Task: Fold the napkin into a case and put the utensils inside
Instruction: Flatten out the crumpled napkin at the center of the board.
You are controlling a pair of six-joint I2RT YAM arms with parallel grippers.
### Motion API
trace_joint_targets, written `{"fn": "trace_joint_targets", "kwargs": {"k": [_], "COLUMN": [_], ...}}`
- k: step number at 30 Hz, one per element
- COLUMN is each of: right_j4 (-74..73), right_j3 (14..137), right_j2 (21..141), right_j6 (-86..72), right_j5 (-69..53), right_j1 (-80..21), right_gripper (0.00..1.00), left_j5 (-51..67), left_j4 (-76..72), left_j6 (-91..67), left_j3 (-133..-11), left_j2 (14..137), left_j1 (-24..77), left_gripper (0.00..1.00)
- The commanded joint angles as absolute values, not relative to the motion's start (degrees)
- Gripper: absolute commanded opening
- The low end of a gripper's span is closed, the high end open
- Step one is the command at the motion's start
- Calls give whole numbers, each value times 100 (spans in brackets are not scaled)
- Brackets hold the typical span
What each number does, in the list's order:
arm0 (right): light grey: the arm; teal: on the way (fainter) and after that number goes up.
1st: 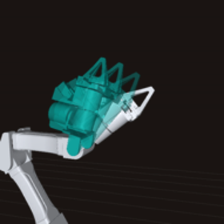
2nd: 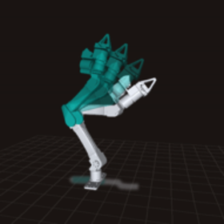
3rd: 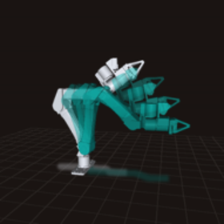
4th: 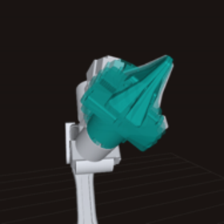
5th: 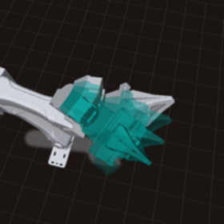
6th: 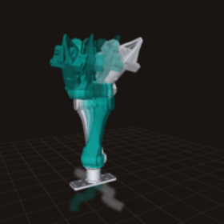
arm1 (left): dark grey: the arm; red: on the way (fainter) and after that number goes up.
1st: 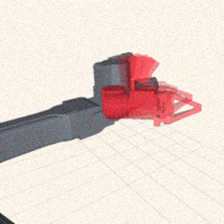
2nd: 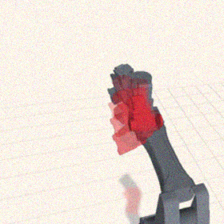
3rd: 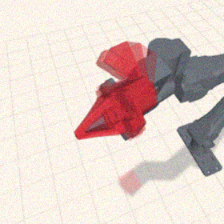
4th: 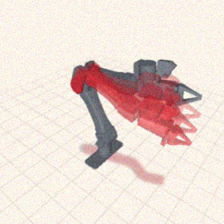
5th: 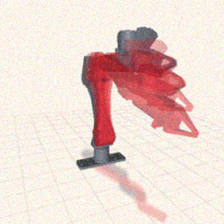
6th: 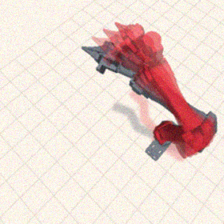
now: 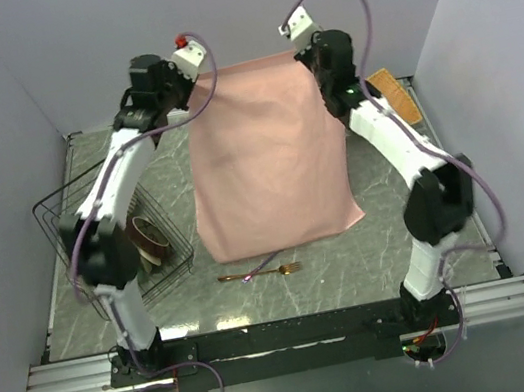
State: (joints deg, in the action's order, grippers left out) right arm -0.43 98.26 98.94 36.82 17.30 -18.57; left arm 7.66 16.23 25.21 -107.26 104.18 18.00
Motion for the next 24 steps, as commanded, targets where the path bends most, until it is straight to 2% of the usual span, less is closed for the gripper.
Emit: {"fn": "trace_joint_targets", "kwargs": {"k": [1, 2, 3, 4, 5, 6, 7, 9, 10, 14, 15, 19, 24], "right_j4": [650, 676, 685, 590, 493, 396, 100, -87, -123, -288, -542, -2454, -4356], "right_j3": [10745, 10967, 11238, 11929, 12318, 13097, 13452, 13815, 13695, 12412, 12123, 11559, 11215], "right_j2": [11115, 11423, 12061, 12381, 12958, 13207, 13401, 13597, 13492, 12326, 12148, 11366, 11022], "right_j6": [3885, 3893, 3920, 3929, 3937, 3911, 3894, 3867, 3850, 3579, 3455, 2928, 2847], "right_j5": [1564, 1669, 1766, 1871, 2081, 2161, 2180, 2267, 2207, 1829, 1698, 749, -578], "right_j1": [-1662, -1652, -1644, -1652, -1644, -1644, -1644, -1644, -1626, -1582, -1556, -1485, -1433], "right_gripper": [0, 0, 7, 17, 27, 50, 61, 78, 81, 89, 100, 100, 100], "left_j5": [343, 299, 264, 185, 124, 140, 54, 18, 26, 122, 288, 1509, 2943], "left_j4": [1643, 1644, 1574, 1460, 1346, 1153, 1047, 941, 940, 1133, 1369, 2713, 4488], "left_j6": [2391, 2295, 2250, 2172, 2023, 1978, 1934, 1881, 1907, 1855, 1828, 1854, 2073], "left_j3": [-12106, -12338, -12566, -12899, -13085, -13252, -13524, -13701, -13702, -12886, -12746, -11868, -10901], "left_j2": [11704, 12264, 12513, 12733, 13109, 13261, 13376, 13517, 13474, 12660, 12500, 11691, 10917], "left_j1": [1582, 1547, 1486, 1451, 1424, 1372, 1362, 1362, 1362, 1310, 1257, 1151, 1081], "left_gripper": [4, 7, 10, 19, 43, 56, 78, 90, 95, 98, 98, 96, 85]}}
